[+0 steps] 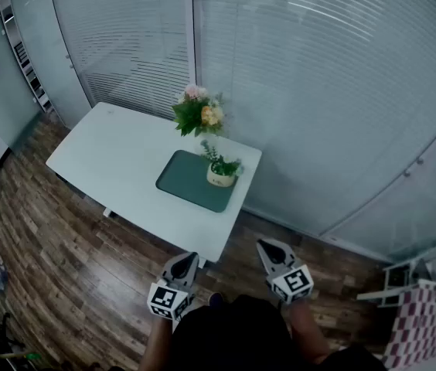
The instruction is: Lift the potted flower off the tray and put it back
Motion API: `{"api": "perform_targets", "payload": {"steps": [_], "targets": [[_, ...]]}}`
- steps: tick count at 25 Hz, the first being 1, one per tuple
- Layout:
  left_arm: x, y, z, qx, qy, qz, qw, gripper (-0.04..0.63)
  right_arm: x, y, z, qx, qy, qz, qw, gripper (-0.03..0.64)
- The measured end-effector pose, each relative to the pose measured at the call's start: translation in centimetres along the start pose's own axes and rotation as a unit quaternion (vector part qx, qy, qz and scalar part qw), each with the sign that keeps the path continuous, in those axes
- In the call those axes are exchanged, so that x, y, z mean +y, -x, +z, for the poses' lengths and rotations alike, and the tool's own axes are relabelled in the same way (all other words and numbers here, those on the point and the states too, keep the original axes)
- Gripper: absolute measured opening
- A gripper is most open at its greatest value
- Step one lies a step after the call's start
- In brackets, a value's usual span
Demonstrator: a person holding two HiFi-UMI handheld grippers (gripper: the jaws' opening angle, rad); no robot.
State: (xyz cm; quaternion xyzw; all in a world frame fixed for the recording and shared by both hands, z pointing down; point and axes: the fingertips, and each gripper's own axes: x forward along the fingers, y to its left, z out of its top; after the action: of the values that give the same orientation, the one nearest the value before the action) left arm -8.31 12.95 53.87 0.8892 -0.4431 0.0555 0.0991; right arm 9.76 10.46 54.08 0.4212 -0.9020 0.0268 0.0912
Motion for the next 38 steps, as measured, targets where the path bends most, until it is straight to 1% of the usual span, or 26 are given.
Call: {"api": "perform_targets", "payload": {"steps": [6, 10, 12, 15, 18, 21, 22, 23, 24, 26, 27, 29, 31, 33, 35, 38], "targets": [[-0.3, -0.4, 0.0, -0.001, -0.013, -0.005, 0.9999, 0.008, 0.5, 0.0, -0.3, 0.029, 0.006, 0.005, 1.0, 0.002], [-0.4, -0.2, -0.3, 0.001, -0.026, -0.007, 0.9996, 0.006, 0.9, 0.2, 0.5, 0.016, 0.009, 0.013, 1.0, 0.002], [-0.4, -0.1, -0.1, -0.005, -0.035, -0.008, 0.9993, 0.007, 0.7, 0.5, 1.3, 0.001, 0.013, 0.009, 1.0, 0.003], [-0.9, 0.1, 1.3, -0.026, -0.022, -0.011, 0.9994, 0.008, 0.0, 0.5, 2.0, -0.026, 0.005, -0.002, 1.0, 0.003], [-1.7, 0.3, 2.3, -0.04, -0.037, -0.022, 0.9983, 0.009, -0.1, 0.6, 1.6, -0.017, 0.018, -0.008, 1.0, 0.005], [-1.4, 0.3, 2.3, -0.038, -0.04, -0.015, 0.9984, 0.011, 0.1, 0.6, 1.3, -0.016, 0.007, -0.007, 1.0, 0.011], [-1.3, 0.3, 2.3, -0.039, -0.037, -0.014, 0.9985, 0.012, 0.2, 0.5, 1.3, -0.017, 0.006, -0.003, 1.0, 0.04], [-1.2, 0.2, 2.2, -0.039, -0.036, -0.014, 0.9985, 0.024, 0.2, 0.4, 1.3, -0.017, 0.008, 0.001, 1.0, 0.109], [-1.1, 0.0, 2.1, -0.036, -0.039, -0.016, 0.9985, 0.054, 0.2, 0.4, 1.3, -0.017, 0.012, 0.003, 1.0, 0.163], [-1.2, -0.2, 1.7, -0.028, -0.046, -0.021, 0.9983, 0.153, 0.3, 0.4, 1.5, -0.023, 0.017, 0.009, 1.0, 0.222], [-1.2, -0.2, 1.6, -0.025, -0.047, -0.022, 0.9983, 0.181, 0.6, 0.3, 1.7, -0.028, 0.019, 0.015, 0.999, 0.251], [-1.1, -0.2, 1.7, -0.027, -0.043, -0.019, 0.9986, 0.221, 1.1, 0.1, 2.0, -0.035, 0.02, 0.027, 0.999, 0.281], [-0.8, -0.2, 1.8, -0.031, -0.034, -0.011, 0.9989, 0.244, 1.2, -0.1, 1.8, -0.034, 0.017, 0.036, 0.999, 0.312], [-0.2, -0.2, 1.8, -0.033, -0.03, 0.001, 0.999, 0.261, 1.3, -0.2, 1.6, -0.035, 0.017, 0.04, 0.998, 0.328], [0.2, -0.1, 1.7, -0.033, -0.029, 0.009, 0.999, 0.27, 1.4, -0.2, 1.8, -0.039, 0.018, 0.039, 0.998, 0.341], [0.7, 0.1, 1.9, -0.037, -0.024, 0.014, 0.9989, 0.273, 1.3, -0.1, 1.8, -0.041, 0.007, 0.037, 0.998, 0.357]]}}
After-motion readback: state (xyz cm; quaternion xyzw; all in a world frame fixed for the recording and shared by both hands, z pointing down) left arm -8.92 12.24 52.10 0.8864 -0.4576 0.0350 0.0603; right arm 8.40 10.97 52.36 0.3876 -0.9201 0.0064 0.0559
